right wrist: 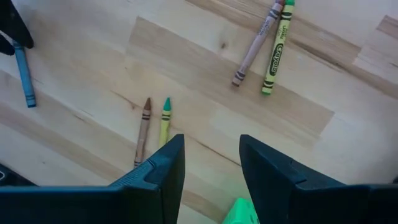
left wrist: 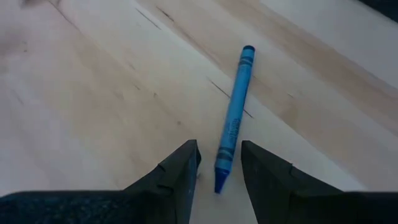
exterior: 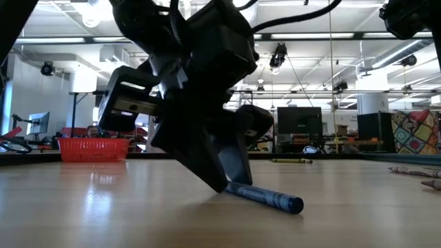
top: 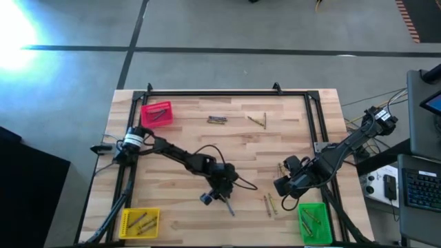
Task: Sort crayons
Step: Put the blue crayon into the yellow bin
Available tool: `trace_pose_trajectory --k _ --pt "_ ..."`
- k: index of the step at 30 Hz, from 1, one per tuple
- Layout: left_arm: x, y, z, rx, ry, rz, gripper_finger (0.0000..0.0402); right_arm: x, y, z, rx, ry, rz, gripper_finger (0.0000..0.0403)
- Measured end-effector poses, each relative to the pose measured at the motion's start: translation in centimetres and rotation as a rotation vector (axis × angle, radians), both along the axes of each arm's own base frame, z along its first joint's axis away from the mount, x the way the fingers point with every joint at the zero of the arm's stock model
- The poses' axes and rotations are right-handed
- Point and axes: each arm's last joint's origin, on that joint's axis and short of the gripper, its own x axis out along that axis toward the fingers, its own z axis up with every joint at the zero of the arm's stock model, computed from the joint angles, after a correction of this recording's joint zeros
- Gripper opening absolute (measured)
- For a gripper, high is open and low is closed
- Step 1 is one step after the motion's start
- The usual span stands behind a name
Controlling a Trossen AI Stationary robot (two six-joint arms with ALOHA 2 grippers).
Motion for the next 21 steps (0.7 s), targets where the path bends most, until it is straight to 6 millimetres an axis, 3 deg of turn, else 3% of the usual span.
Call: trace_pose_trajectory --k 5,11,16,21 --pt "0.1 0.0 -0.3 0.021 -0.008 0.000 0.0097 -0.1 0.0 0.0 -0.009 0.004 0.021 0.0144" --pt "0.0 0.0 -0.5 0.032 0.002 0.007 0.0012 -0.2 -0.1 -0.1 -0.019 0.016 0.025 0.0144" --pt "-0.2 0.2 -0.1 0.061 0.034 0.023 0.0011 -0.2 -0.1 -0.1 -0.024 0.014 0.031 0.0144" --pt "-1.3 1.0 1.6 0.101 0.119 0.076 0.0003 -0.2 -0.3 -0.1 -0.053 0.013 0.055 0.0144"
